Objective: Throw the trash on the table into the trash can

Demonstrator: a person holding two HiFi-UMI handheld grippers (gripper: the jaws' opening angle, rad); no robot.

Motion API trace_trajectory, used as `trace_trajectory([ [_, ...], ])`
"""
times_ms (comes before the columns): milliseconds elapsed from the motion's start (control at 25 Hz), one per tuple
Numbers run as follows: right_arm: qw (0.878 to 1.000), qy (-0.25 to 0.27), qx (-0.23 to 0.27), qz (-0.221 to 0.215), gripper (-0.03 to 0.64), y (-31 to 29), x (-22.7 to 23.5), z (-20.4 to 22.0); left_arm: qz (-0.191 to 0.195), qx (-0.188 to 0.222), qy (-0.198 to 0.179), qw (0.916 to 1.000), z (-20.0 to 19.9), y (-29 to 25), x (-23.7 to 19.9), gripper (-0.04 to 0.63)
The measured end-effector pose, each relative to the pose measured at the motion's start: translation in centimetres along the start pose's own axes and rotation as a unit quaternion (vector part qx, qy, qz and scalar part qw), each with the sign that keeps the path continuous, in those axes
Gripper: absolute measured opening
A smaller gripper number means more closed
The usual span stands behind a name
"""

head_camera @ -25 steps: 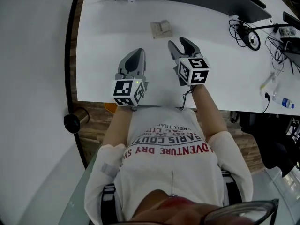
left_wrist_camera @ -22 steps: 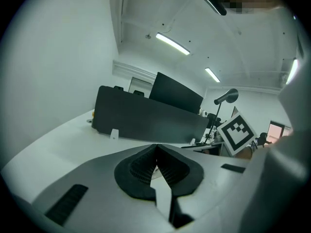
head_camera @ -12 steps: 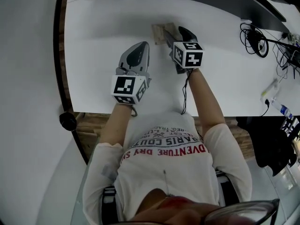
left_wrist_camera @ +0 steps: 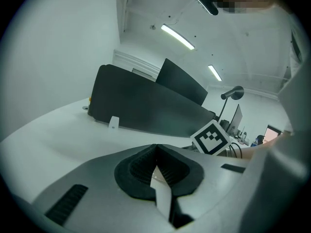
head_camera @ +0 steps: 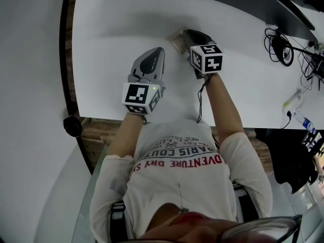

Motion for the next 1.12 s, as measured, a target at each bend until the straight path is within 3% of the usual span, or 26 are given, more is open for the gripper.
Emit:
trace_trajectory([
  [240, 0.998, -0.017, 0.057, -0.033, 0.026, 4.1, -1.0, -1.2, -0.016, 0.020, 0.000, 0.9997, 0.2, 2.5, 1.5, 0.023],
  [520, 0.992, 0.027, 0.101, -0.075, 0.026, 10.7, -7.1, -1.2, -0.057, 0.071, -0.001, 0.9958, 1.3, 10.4, 4.5, 0.023],
  [680, 0.985, 0.061, 0.102, -0.121, 0.026, 12.9, -12.3, 0.6, -0.105, 0.089, 0.003, 0.9905, 3.8, 16.4, 5.8, 0.023],
  [840, 0.971, 0.104, 0.080, -0.198, 0.026, 13.2, -20.4, 3.1, -0.188, 0.106, 0.037, 0.9757, 7.0, 23.9, 4.4, 0.023],
  [1120, 0.933, 0.172, 0.004, -0.317, 0.026, 11.1, -36.5, 10.0, -0.319, 0.128, 0.112, 0.9323, 14.0, 38.0, 0.2, 0.023],
])
Point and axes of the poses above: the fingertips, and each gripper's own axes: y backward along the fingers, x to its right, z out of its underside, the point moved 7 cm from there along y, backward along the fingers
